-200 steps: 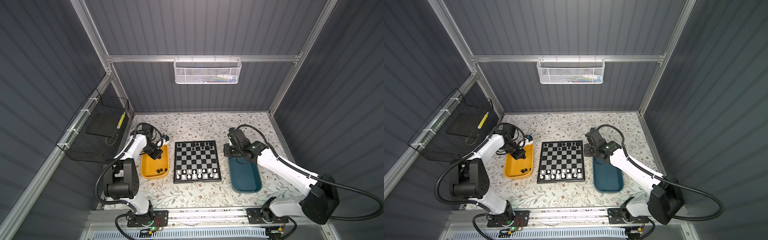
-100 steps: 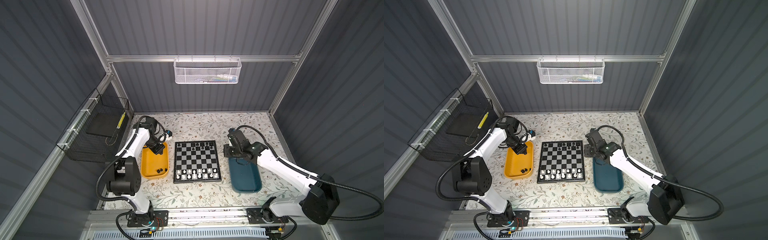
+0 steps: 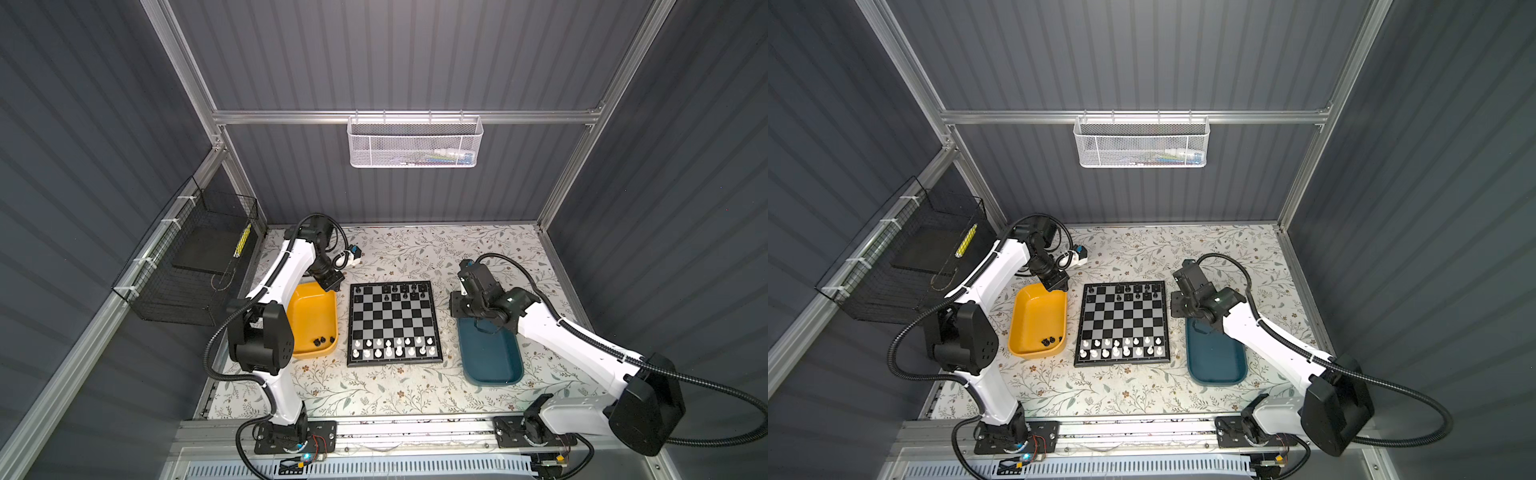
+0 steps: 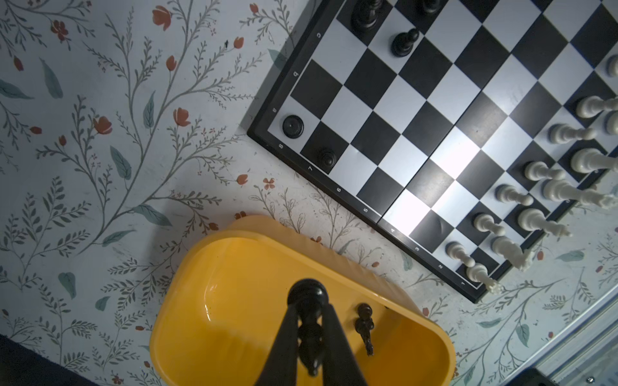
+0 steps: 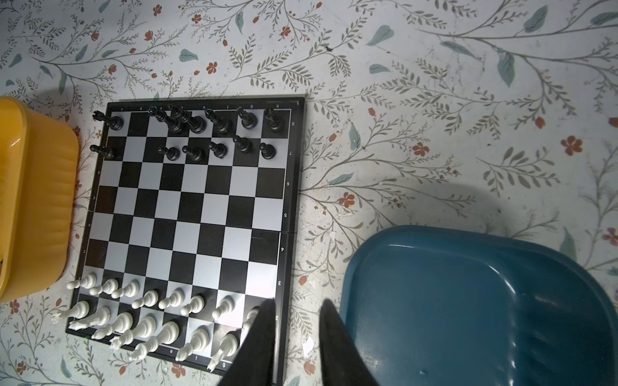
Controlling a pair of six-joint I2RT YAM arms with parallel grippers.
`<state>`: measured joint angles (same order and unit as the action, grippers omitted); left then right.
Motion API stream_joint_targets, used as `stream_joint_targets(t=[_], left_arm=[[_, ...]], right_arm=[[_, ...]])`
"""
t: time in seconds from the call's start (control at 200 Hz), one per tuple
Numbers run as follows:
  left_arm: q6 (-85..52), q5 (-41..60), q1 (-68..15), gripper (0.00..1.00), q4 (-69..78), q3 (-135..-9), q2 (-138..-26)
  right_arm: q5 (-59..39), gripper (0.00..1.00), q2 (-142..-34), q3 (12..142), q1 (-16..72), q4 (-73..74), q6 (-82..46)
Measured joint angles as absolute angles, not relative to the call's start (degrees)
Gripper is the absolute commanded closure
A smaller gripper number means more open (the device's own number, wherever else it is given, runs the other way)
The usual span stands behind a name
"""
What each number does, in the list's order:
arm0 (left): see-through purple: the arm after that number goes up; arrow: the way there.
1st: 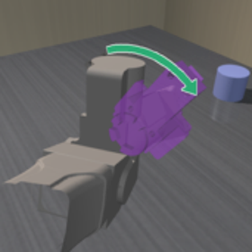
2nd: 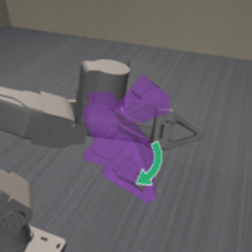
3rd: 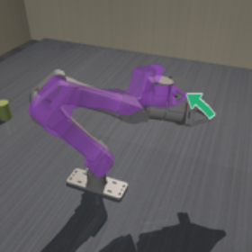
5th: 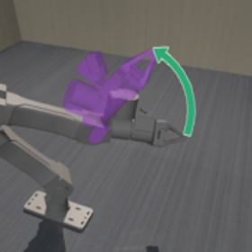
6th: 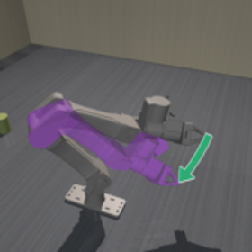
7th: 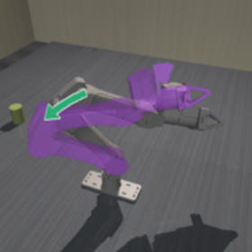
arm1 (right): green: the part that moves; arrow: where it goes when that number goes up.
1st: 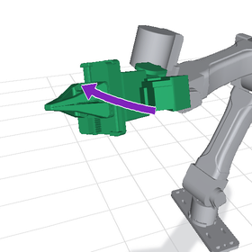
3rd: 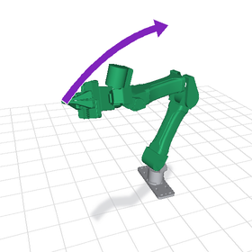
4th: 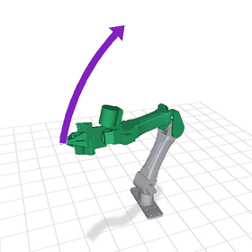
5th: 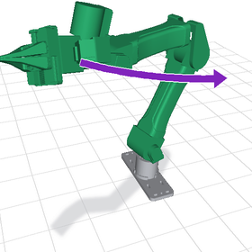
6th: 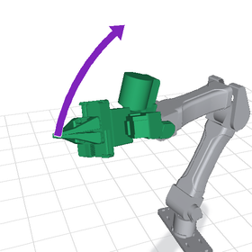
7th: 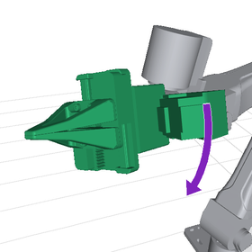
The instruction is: Set up the chess pieces on the board
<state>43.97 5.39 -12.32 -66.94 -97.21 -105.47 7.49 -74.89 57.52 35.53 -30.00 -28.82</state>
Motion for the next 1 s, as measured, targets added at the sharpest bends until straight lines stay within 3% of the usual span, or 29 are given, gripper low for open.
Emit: stream_joint_targets(t=[1.001], left_arm=[[43.0,6.3,-21.8,0.84,-67.7,-114.3,-123.3]], right_arm=[[9.2,0.73,-70.5,54.3,35.5,-31.0,-30.1]])
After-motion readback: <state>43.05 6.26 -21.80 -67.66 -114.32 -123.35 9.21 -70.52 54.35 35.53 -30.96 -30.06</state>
